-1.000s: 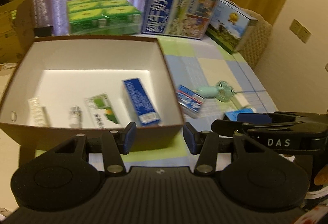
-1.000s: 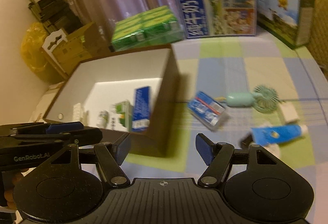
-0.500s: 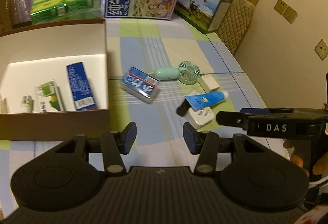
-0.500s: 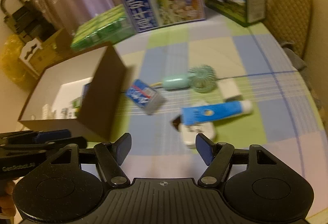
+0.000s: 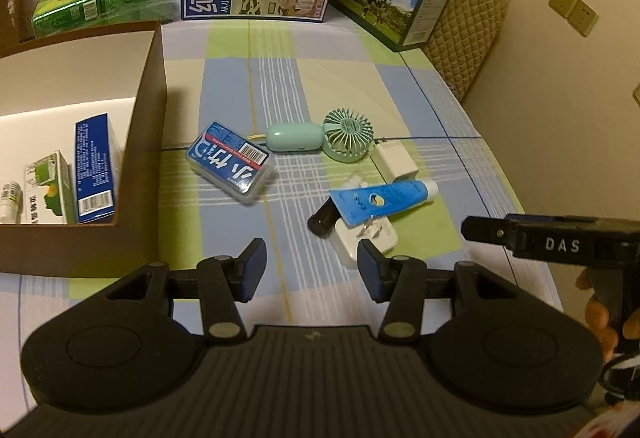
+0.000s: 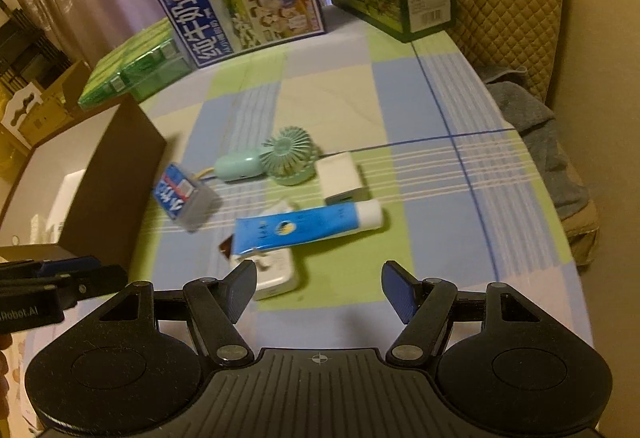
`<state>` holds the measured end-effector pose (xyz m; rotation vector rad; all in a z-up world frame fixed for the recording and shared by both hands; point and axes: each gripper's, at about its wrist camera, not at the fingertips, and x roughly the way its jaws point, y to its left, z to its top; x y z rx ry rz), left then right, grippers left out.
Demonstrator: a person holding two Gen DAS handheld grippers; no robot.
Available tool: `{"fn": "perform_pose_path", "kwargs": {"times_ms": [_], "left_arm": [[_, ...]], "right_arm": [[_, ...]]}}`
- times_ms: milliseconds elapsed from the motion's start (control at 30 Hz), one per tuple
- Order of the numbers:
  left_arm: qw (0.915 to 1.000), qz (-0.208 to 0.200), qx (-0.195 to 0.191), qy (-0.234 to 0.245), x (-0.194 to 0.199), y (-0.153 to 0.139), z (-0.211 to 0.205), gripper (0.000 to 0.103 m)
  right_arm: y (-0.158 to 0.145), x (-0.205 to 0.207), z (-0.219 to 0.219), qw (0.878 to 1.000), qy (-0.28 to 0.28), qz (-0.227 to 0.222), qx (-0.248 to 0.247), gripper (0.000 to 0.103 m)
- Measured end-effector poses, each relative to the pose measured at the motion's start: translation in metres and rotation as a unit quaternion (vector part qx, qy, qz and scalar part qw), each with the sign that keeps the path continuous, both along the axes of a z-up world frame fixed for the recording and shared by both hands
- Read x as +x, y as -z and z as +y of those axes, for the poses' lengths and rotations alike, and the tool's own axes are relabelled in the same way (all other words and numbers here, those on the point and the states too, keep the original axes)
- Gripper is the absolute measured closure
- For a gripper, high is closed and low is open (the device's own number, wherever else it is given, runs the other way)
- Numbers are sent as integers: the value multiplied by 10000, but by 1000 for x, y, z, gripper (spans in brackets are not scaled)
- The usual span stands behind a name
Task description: Organize rigid objects
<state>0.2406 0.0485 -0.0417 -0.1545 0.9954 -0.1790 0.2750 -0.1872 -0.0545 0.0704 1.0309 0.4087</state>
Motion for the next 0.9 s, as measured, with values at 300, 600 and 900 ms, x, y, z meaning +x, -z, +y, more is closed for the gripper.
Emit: {"fn": "perform_pose_path", "kwargs": {"times_ms": [300,600,900], "left_arm": [[9983,162,32,-562,32,17,-7,52],[9934,324,168,-1087,64,36,-7,52],[9872,548,134,-1492,90,55,2,51]], "right_arm": [[18,47,-8,9996,-266,-103,-70,37],[45,93,13,9971,-744,-28,-171,37],[75,124,37,9949,-931,123,-376,37]]}}
